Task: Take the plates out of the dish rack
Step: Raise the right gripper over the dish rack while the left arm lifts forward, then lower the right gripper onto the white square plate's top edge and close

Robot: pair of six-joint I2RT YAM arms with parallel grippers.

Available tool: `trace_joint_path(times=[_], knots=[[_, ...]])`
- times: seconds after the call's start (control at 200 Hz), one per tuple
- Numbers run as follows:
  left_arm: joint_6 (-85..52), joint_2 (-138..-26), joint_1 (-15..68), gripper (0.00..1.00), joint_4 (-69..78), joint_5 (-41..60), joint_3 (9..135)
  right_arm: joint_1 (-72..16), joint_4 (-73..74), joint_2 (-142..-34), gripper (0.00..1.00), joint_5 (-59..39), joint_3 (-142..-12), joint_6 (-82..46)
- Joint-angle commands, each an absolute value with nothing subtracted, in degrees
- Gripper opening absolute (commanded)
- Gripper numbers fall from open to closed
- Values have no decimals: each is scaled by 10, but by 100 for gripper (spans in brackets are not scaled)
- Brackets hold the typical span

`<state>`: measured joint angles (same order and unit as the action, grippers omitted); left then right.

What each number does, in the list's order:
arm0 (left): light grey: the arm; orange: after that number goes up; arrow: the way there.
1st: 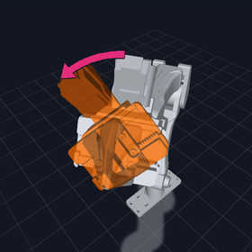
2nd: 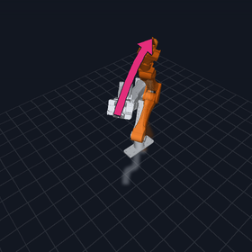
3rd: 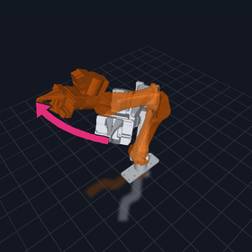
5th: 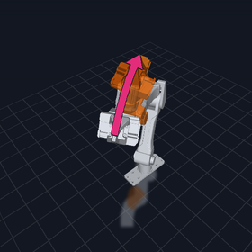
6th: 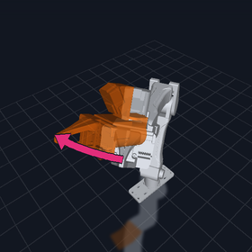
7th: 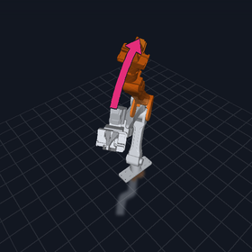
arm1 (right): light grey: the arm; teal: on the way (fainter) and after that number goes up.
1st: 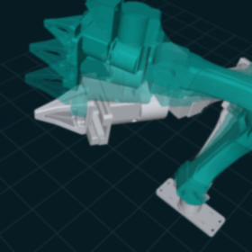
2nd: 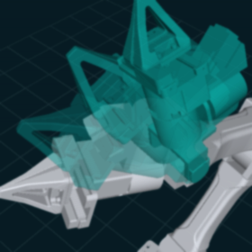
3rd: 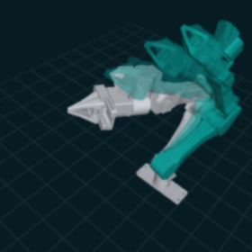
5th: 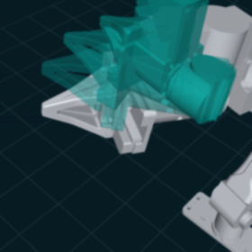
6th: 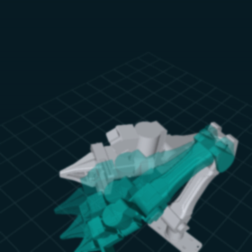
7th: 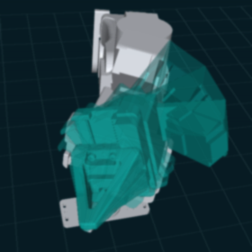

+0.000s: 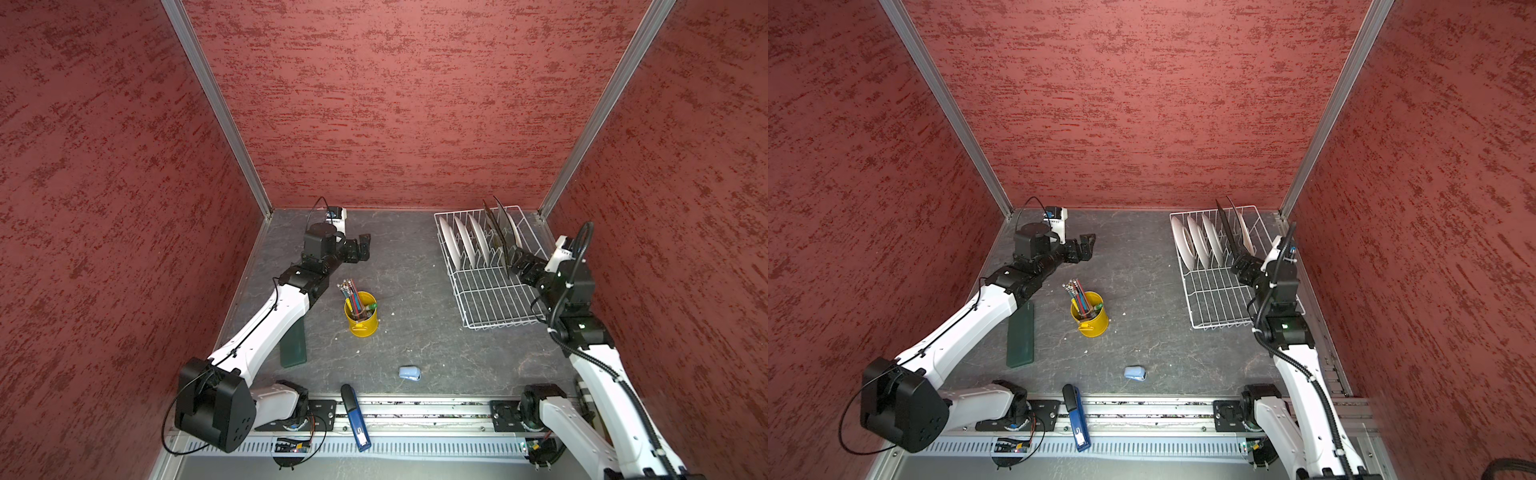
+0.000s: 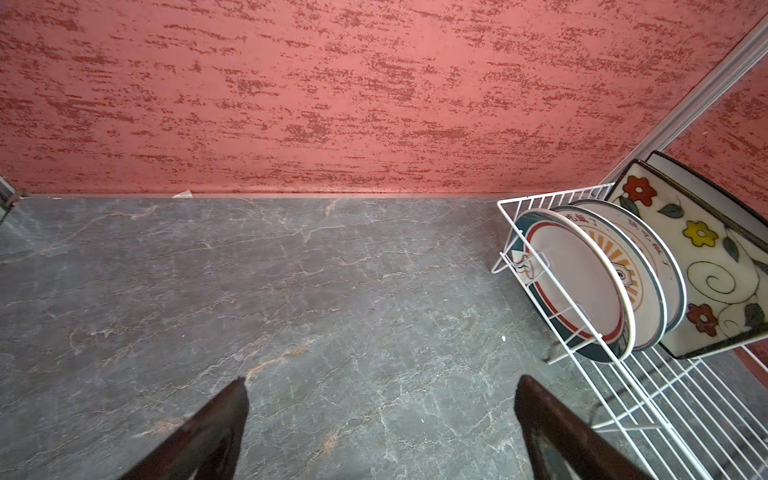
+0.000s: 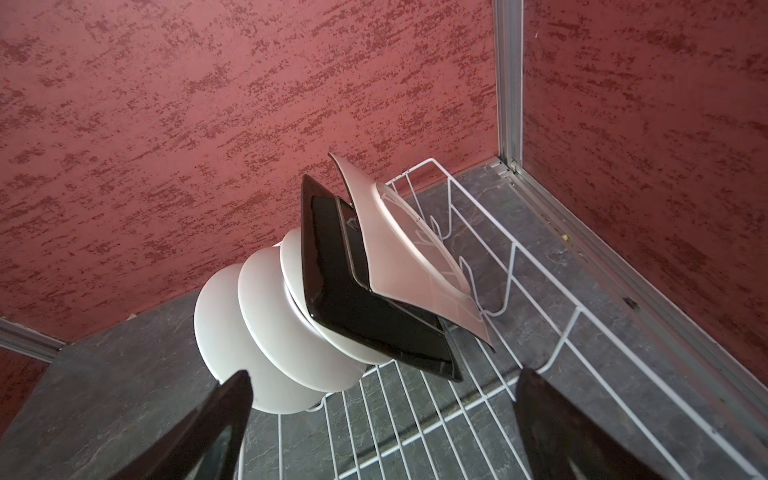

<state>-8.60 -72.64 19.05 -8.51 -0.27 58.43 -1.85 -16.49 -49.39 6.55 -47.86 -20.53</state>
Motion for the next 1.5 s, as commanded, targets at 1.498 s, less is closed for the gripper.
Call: trace_joint_path(times=[1.498], knots=[[-137,-717,186,99,-183,57,646,-30,-359,-789,68,204,-683,129]])
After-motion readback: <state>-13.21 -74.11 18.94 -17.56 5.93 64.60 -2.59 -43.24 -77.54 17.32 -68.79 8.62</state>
